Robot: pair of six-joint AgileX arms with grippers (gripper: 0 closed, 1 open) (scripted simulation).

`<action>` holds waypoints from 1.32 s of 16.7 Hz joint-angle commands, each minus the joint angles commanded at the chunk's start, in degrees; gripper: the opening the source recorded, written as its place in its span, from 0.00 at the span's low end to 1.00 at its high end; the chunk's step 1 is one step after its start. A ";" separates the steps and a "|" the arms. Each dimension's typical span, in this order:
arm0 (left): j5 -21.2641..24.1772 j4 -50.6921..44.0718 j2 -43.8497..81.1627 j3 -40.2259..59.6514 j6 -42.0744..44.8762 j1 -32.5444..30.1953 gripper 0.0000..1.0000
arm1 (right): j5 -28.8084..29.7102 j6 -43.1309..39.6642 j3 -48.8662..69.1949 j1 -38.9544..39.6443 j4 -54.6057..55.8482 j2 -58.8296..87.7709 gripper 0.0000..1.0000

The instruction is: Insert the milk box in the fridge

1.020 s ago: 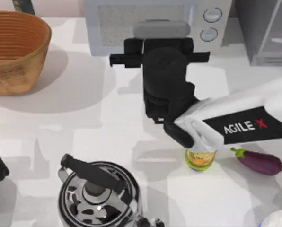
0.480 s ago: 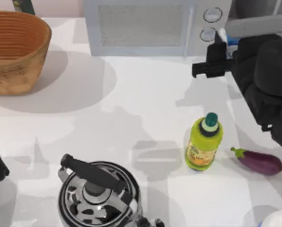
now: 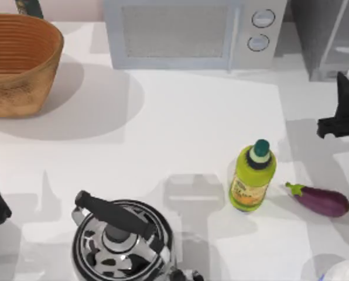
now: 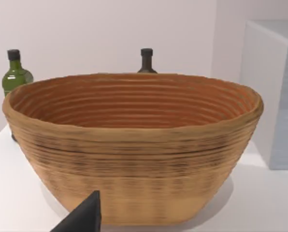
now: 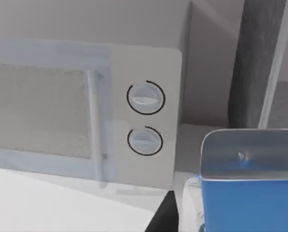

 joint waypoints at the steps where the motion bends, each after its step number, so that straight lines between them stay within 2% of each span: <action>1: 0.00 0.00 0.00 0.00 0.00 0.00 1.00 | -1.16 -0.09 -1.96 -1.12 -1.33 -3.46 0.00; 9: 0.00 0.00 0.00 0.00 0.00 0.00 1.00 | -8.56 -0.46 -14.15 -9.52 -11.63 -31.07 0.00; 15: 0.00 0.00 0.00 0.00 0.00 0.00 1.00 | -11.99 -1.17 -20.92 -17.40 -25.36 -54.99 0.00; 22: 0.00 0.00 0.00 0.00 0.00 0.00 1.00 | -12.41 -1.71 -23.09 -21.02 -29.66 -61.63 0.00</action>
